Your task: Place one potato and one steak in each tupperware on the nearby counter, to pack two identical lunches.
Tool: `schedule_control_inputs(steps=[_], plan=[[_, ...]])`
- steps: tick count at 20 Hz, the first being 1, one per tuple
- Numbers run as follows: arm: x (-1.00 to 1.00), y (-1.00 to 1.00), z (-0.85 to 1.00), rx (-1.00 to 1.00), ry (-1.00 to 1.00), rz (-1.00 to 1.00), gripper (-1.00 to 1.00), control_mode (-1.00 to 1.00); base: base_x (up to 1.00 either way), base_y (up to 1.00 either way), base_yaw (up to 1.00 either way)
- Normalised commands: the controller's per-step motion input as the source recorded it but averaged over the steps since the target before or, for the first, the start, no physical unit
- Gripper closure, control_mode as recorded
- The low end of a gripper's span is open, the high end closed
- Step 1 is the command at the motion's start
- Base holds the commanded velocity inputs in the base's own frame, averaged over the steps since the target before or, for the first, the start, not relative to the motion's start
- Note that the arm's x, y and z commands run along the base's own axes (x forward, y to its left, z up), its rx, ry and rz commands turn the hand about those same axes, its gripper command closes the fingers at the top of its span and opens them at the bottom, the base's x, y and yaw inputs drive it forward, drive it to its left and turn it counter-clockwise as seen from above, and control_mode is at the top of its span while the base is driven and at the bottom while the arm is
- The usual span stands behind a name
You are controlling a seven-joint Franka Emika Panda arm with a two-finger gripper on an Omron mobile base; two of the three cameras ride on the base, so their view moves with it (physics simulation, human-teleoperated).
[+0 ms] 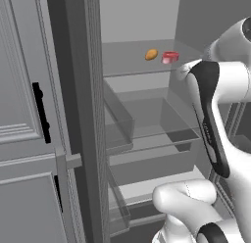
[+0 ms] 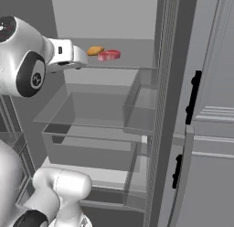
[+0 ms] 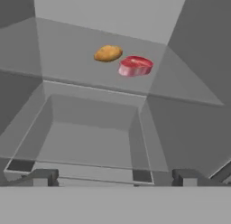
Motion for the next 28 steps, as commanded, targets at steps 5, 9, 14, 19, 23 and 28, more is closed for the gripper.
schedule_control_inputs(steps=[5,9,14,19,23,28], plan=[[0.61,0.00,-0.12,0.01,0.19,-0.06,-1.00,-1.00,0.00,0.00,0.00],[0.06,-0.10,-0.30,0.00,0.15,-0.02,-1.00,-1.00,0.00,0.00,0.00],[0.08,-0.05,-0.26,0.00,0.17,-0.01,-1.00,-1.00,0.00,0.00,0.00],[0.64,0.03,0.00,0.00,0.01,-0.05,-1.00,-1.00,0.00,0.00,0.00],[0.99,0.07,0.02,0.03,0.00,-0.16,-1.00,-1.00,0.00,0.00,0.00],[0.79,0.00,0.08,0.14,0.00,-0.21,-1.00,-1.00,0.00,0.00,0.00]])
